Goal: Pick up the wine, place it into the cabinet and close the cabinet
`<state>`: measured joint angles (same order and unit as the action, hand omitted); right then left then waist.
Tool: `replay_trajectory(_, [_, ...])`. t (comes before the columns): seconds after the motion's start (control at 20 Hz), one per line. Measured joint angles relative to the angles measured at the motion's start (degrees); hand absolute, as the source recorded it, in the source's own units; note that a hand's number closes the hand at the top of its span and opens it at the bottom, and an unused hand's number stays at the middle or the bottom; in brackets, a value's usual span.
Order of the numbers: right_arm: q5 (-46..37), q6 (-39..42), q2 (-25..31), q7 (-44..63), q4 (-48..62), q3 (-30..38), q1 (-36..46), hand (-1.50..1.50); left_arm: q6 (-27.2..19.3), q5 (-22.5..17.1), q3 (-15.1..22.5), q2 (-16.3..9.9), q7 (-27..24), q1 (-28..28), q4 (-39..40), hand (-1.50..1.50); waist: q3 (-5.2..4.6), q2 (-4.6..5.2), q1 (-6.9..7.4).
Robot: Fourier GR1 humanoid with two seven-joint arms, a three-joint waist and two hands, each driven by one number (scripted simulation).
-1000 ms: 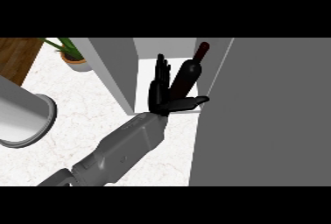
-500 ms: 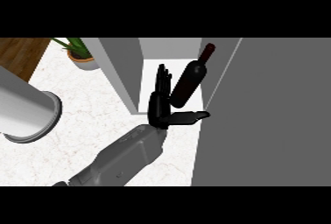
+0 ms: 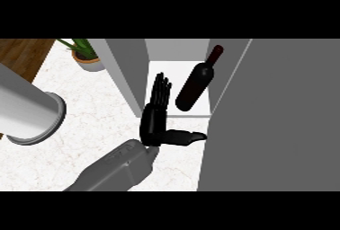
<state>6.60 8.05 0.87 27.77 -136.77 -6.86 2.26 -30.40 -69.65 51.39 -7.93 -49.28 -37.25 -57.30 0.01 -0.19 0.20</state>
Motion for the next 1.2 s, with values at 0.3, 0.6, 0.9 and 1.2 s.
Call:
replay_trajectory(0.3, [0.6, 0.1, 1.2, 0.3, 0.6, 2.4, 1.7, -1.50, -0.8, 5.5, 1.0, -6.8, 3.6, 6.8, -13.6, -1.50, 0.01, 0.00, 0.17])
replay_trajectory(0.6, [4.3, 5.2, 3.6, -2.0, 1.6, 2.9, -0.9, 1.50, 1.9, 8.9, 0.5, -14.8, 6.6, 12.9, -24.5, -1.50, 0.04, -0.01, 0.22])
replay_trajectory(0.9, [6.3, 9.5, 7.0, 0.4, -0.6, 1.2, -0.4, 1.50, 3.4, 11.2, 0.7, -23.4, 8.2, 20.3, -38.1, 1.50, 0.02, -0.09, 0.37])
replay_trajectory(1.2, [7.2, 11.8, 6.8, 2.5, -1.0, -4.0, -2.3, 1.50, 9.3, 10.4, -3.5, -32.9, 7.8, 28.0, -45.5, 1.50, -0.01, -0.10, 0.38])
